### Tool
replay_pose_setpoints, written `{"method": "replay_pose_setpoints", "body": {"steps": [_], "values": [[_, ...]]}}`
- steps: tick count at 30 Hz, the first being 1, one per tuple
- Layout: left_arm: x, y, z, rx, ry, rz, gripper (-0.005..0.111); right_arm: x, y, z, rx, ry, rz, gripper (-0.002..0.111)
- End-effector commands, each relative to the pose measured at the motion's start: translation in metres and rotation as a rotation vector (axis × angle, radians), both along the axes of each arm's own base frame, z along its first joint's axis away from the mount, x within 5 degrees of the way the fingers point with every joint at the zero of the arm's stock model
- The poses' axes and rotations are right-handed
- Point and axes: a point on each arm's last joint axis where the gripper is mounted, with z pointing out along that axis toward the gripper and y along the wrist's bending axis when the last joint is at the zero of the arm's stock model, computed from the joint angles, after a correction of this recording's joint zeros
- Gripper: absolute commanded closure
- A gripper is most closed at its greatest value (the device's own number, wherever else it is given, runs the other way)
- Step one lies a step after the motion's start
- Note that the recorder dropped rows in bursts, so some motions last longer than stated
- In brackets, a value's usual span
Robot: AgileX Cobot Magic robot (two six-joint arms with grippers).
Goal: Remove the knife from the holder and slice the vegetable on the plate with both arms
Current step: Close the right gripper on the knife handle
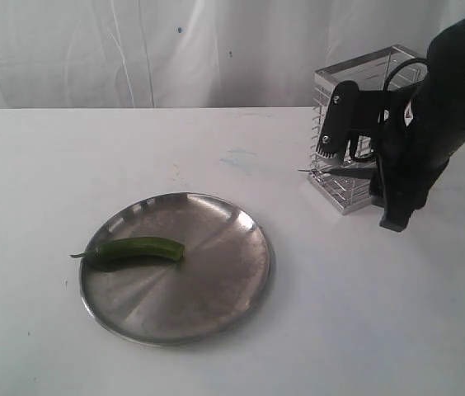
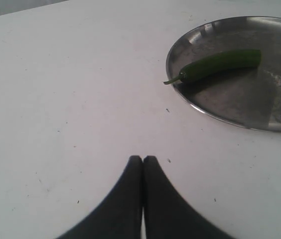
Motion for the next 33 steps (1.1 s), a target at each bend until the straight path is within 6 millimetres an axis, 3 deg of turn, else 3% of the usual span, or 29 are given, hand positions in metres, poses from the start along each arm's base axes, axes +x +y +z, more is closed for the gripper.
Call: {"method": "replay_pose_setpoints", "body": {"steps": [1, 11, 28, 30, 32, 33], "values": [[0.0, 0.0, -0.001, -0.011, -0.002, 0.001, 0.107, 0.002, 0.0, 0.002, 0.013, -0.045, -0.005, 0.059], [0.0, 0.0, -0.001, -0.011, -0.002, 0.001, 0.107, 0.003, -0.001, 0.003, 0.015, -0.056, -0.024, 0.063], [0.0, 0.0, -0.001, -0.011, -0.002, 0.001, 0.107, 0.013, 0.005, -0.014, 0.03, -0.048, -0.029, 0.069], [0.0, 0.0, -0.001, -0.011, -0.002, 0.001, 0.107, 0.014, 0.005, -0.016, 0.028, -0.043, -0.032, 0.078], [0.0, 0.0, -0.001, -0.011, -0.002, 0.001, 0.107, 0.015, 0.005, -0.016, 0.051, -0.045, -0.068, 0.104], [0.0, 0.0, -0.001, -0.011, -0.002, 0.001, 0.107, 0.015, 0.005, -0.016, 0.065, -0.051, -0.085, 0.108]]}}
